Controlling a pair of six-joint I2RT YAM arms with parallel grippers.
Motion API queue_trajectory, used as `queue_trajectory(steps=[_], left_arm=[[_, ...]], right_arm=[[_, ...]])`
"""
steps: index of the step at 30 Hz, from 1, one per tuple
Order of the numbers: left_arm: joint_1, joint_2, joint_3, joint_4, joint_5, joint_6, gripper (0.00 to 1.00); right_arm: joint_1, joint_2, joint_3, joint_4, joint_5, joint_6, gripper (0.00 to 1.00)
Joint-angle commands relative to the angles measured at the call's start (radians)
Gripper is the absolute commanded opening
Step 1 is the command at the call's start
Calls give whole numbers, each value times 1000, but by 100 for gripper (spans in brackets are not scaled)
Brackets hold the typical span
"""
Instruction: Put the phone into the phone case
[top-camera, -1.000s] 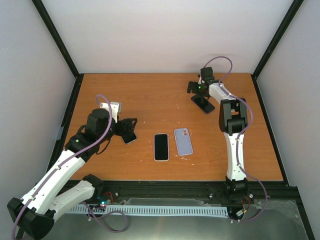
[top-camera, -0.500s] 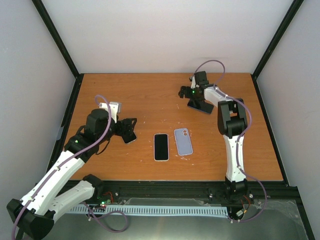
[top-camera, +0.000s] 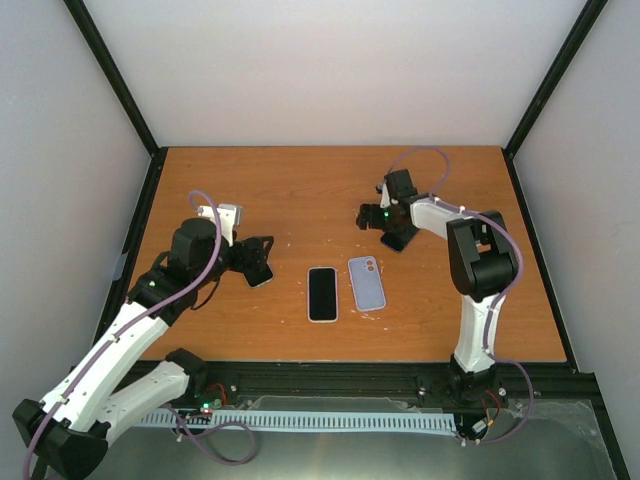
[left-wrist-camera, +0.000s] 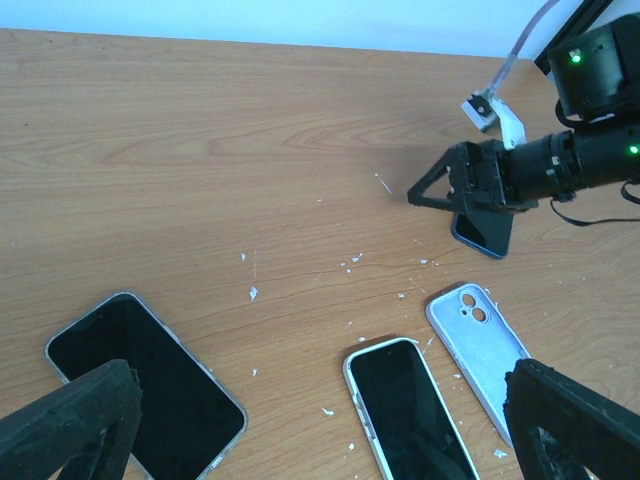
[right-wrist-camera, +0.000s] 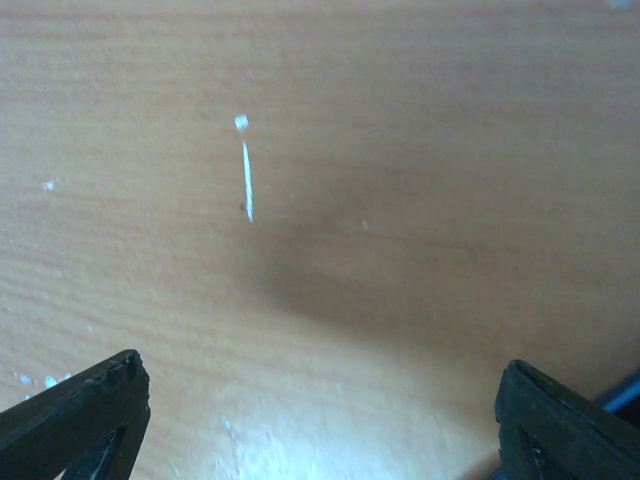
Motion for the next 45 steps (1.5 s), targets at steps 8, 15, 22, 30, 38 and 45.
queue_trajectory(steps=[8,15,22,30,38,45], left_arm=[[-5,-16,14,7,7,-7,100],[-4,-19,14,6,4,-7,100],[-5,-19,13,6,7,-6,100],[-5,-25,12,7,2,-6,100],[-5,-22,13,8,6,-4,99],[-5,-20,11,8,1,-5,99]], right_arm=[[3,-197,-238,-89,88,97,85],[3,-278,-203,-170,327,64,86],[-5,-202,-130,-211,467,-36,98],[-19,-109,-64,-214,453,-85,100],[-50,-58,-61,-195,432,-98,100],[-56,-34,-77,-166,386,-105,96]])
